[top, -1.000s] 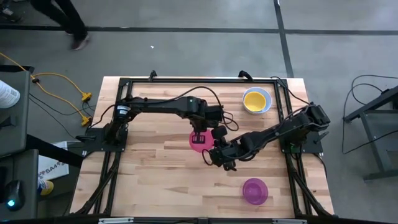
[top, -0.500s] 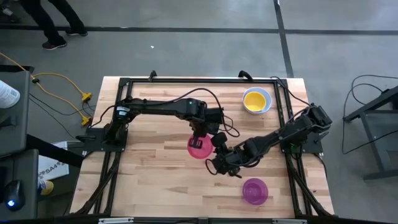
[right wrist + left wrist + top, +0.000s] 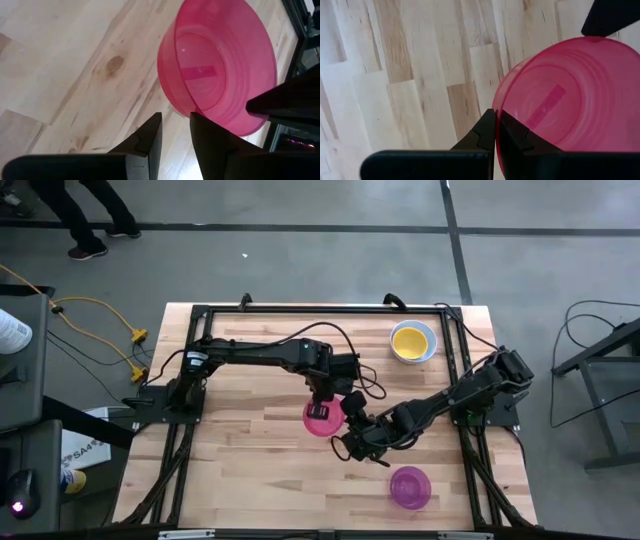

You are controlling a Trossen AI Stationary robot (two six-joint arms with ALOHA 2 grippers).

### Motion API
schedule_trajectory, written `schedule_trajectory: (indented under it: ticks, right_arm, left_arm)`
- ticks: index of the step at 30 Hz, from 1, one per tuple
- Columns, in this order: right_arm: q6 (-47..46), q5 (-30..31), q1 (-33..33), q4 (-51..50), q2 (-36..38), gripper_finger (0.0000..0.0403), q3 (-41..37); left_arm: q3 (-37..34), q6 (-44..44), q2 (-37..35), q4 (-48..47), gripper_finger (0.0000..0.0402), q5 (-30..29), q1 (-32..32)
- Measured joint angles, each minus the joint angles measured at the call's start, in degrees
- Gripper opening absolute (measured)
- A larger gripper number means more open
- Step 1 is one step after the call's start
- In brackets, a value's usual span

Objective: Nest bowls inside each other
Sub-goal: Stack the pink bowl on top of the yellow bowl

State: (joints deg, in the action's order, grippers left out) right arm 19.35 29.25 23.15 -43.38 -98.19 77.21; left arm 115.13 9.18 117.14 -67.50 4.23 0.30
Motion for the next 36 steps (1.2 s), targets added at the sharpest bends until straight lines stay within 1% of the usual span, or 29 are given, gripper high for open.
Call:
schedule_trajectory:
  ticks: [3,5,7,14,21,24,26,32,36]
  right_arm:
    - [0.44,0.18,-0.51,0.07,0.0,0.0094,0.0]
    - [1.24,0.21,-0.69,0.24,-0.03,0.0094,0.0]
    - [2.42,0.34,-0.67,0.63,-0.05,0.0094,0.0]
    - [5.38,1.14,-0.58,0.79,-0.09,0.0094,0.0]
    - [5.68,5.22,0.04,-0.86,0.17,0.0094,0.0]
    - [5.3,5.63,0.23,-0.61,1.27,0.0094,0.0]
    - [5.32,4.74,0.38,0.06,2.1,0.0094,0.0]
    - [5.12,-4.01,-0.21,4.8,4.21,0.0094,0.04]
    - [6.28,-6.38,-0.66,5.6,4.21,0.0094,0.04]
  left_arm:
    - [0.0,-0.43,0.0,-0.48,0.0003,1.77,0.03]
    - [0.0,0.83,0.0,-0.89,0.0003,3.71,0.11]
    - [0.01,2.23,0.0,-1.54,0.0003,4.22,0.13]
    - [0.04,3.6,-0.07,-2.87,0.0003,4.35,0.13]
    - [-0.55,2.42,-0.04,-4.99,0.0003,2.2,0.44]
    - [-1.38,3.4,0.04,-4.94,0.0003,2.05,0.75]
    - [-1.6,4.45,0.04,-4.82,0.0003,2.08,0.82]
    - [-1.9,6.12,0.04,-3.62,0.0003,2.49,1.16]
    - [-1.9,7.35,0.04,-3.01,0.0003,3.16,1.14]
